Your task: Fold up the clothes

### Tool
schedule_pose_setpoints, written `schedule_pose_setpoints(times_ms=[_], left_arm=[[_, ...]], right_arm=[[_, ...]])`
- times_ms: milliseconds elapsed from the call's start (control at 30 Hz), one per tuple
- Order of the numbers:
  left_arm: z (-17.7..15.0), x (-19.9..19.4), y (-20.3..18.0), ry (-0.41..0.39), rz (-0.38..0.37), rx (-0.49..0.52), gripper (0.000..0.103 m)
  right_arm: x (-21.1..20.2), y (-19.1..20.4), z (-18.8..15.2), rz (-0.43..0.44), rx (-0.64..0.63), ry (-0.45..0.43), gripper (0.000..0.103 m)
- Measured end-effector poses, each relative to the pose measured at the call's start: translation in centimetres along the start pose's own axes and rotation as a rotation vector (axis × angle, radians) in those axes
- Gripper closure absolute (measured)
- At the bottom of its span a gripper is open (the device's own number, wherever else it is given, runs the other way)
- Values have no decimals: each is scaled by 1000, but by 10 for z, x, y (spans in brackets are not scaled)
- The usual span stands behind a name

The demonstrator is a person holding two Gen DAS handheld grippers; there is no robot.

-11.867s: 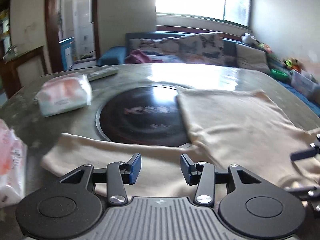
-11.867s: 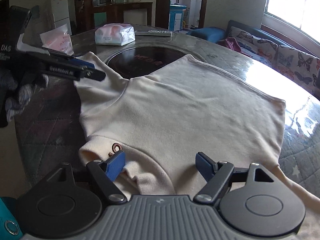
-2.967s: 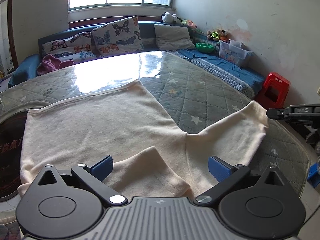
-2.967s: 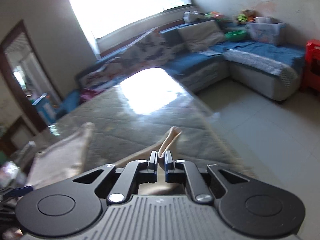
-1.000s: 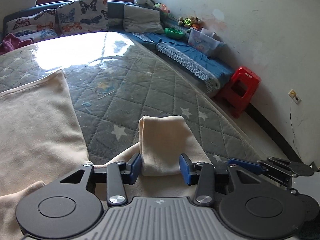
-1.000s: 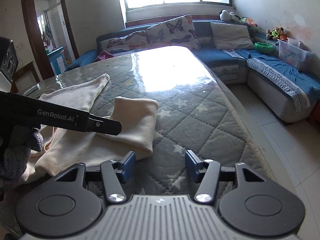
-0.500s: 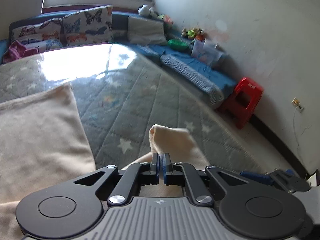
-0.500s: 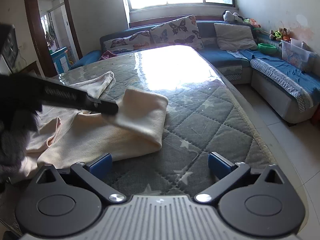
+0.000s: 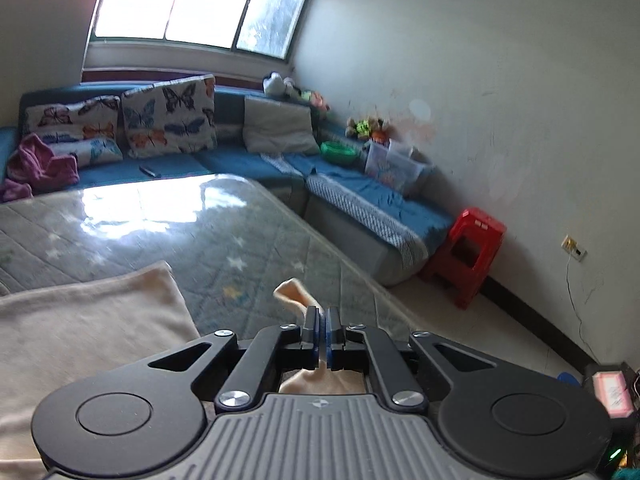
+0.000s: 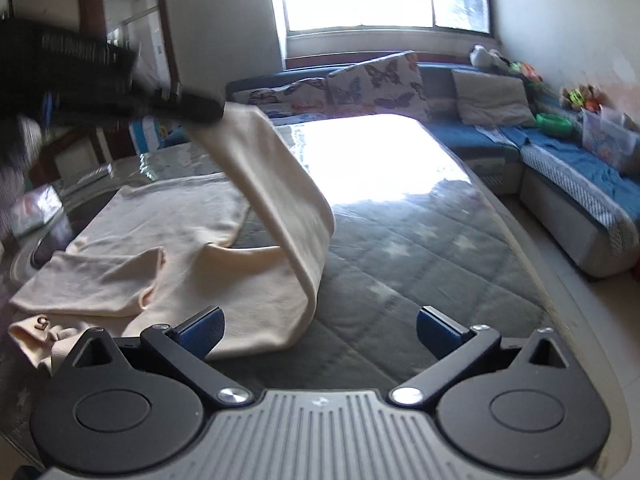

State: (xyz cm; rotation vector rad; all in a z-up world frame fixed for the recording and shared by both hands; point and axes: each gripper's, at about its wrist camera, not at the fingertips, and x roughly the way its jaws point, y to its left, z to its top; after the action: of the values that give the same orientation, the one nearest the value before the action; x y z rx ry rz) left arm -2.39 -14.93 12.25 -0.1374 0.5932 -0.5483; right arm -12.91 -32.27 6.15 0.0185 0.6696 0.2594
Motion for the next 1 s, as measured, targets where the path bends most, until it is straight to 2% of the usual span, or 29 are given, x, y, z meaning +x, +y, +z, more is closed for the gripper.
schedule_pose_setpoints(times_ms=[167,300,500,767,1000], left_arm=[[8,-30,6,-53,13,11,100],[9,-55,14,-84,33,11,100],[-3,-92,41,-114,86,-9,100],[-46,-121,87,-69,200,-84,100],[-79,-133,115,-40,251,-151,100]], right_arm=[[18,30,2,-16,-74,11,0],[28,51,-2,-79,-168,8,0],[25,60,-7,-118,-257,8,0],[17,75,-9,-106,-380,-1,0],[14,84,-5,-69,-428,18,0]])
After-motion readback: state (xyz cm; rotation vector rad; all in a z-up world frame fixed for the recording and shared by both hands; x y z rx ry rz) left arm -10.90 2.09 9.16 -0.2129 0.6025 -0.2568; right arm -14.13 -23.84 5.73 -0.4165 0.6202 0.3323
